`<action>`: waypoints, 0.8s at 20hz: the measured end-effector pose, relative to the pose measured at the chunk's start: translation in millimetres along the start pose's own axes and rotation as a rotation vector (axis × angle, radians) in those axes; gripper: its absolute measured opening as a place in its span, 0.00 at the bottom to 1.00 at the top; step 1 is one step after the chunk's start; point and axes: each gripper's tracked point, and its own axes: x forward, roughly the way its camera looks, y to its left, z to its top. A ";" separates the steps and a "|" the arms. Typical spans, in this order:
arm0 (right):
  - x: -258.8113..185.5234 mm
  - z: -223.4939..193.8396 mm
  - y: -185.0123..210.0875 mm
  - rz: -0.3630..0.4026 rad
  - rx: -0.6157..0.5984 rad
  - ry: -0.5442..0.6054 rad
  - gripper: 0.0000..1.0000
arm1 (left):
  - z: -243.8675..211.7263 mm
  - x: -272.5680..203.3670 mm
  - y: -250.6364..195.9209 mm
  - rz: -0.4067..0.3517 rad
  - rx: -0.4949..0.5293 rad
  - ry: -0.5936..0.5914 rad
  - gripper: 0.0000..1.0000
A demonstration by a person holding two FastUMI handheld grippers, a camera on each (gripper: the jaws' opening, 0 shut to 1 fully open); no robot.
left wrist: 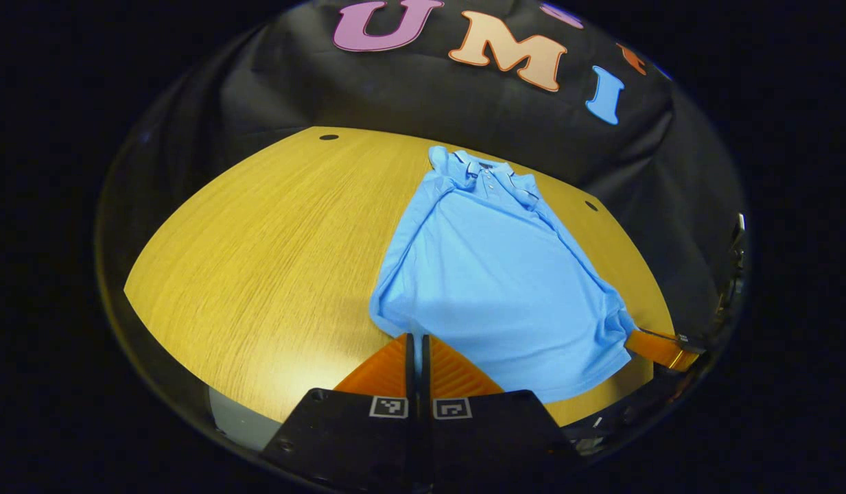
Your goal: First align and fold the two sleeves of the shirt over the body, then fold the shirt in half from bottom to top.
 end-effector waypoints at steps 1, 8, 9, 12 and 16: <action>0.2 11.9 1.8 0.007 -0.001 -0.019 0.03 | 12.0 -0.9 -1.1 -0.003 0.001 -0.018 0.00; 25.4 91.7 0.8 -0.011 0.049 -0.139 0.03 | 89.6 17.6 -11.7 -0.043 0.035 -0.088 0.00; 29.8 102.1 3.2 -0.010 0.055 -0.150 0.03 | 99.7 21.3 -14.3 -0.053 0.036 -0.094 0.00; 44.3 131.3 8.4 -0.013 0.030 -0.178 0.02 | 133.0 35.3 -17.5 -0.085 0.025 -0.106 0.00; 66.0 175.1 5.5 -0.028 0.040 -0.226 0.02 | 179.8 58.9 -19.3 -0.110 0.041 -0.126 0.00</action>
